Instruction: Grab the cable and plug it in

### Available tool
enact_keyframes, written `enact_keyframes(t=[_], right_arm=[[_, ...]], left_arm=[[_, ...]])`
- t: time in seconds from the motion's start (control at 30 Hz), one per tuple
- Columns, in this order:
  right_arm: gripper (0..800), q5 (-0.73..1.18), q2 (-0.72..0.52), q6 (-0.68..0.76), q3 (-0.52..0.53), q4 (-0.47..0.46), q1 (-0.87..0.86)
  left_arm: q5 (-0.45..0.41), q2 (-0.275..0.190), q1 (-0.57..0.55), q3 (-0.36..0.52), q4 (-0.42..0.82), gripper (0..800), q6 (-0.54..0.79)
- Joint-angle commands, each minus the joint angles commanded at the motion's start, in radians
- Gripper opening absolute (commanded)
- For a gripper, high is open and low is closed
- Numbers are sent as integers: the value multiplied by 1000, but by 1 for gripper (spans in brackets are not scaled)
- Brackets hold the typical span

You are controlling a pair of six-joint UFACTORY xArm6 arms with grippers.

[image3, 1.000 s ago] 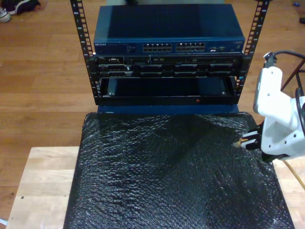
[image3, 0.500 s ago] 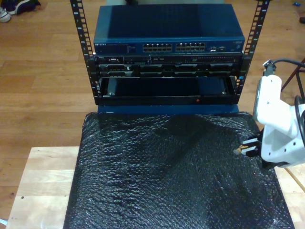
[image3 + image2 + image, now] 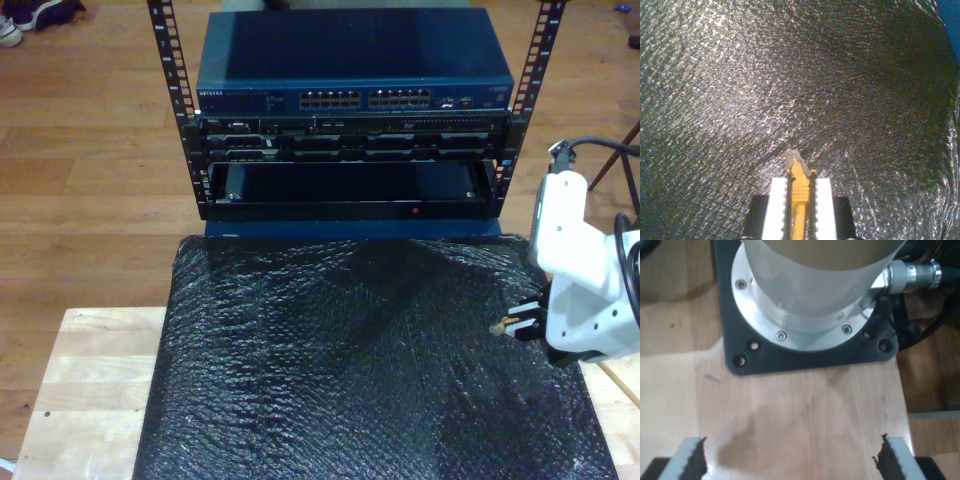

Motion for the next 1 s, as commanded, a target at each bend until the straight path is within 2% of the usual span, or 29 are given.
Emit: enact_keyframes(t=[0.2,0.4,0.7,1.0], right_arm=[[0,0,0,2,6,2,0],[0,0,-2,2,8,2,0],[0,0,-2,2,14,0,0],[0,-2,0,0,17,3,0]], left_arm=[[-41,-2,58,17,-3,799,64],[-43,-12,60,46,2,799,81],[-100,-12,60,84,2,799,92],[-235,-12,60,164,2,799,140]])
